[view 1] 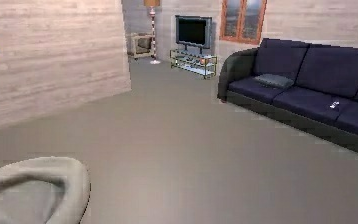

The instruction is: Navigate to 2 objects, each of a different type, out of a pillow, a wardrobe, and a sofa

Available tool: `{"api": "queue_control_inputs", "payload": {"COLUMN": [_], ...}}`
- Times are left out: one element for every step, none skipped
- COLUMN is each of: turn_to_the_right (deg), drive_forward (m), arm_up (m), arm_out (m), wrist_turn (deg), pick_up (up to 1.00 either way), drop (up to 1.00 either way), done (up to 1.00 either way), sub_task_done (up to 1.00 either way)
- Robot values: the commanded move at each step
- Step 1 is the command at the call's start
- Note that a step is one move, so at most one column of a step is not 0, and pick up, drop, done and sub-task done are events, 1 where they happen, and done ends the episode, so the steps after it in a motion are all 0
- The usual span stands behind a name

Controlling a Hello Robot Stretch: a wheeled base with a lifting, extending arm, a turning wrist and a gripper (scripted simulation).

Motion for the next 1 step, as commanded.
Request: {"api": "queue_control_inputs", "payload": {"turn_to_the_right": [27.0], "drive_forward": [0.0], "arm_up": [0.0], "arm_out": [0.0], "wrist_turn": [0.0], "pick_up": [0.0], "drop": [0.0], "done": [0.0], "sub_task_done": [0.0]}}
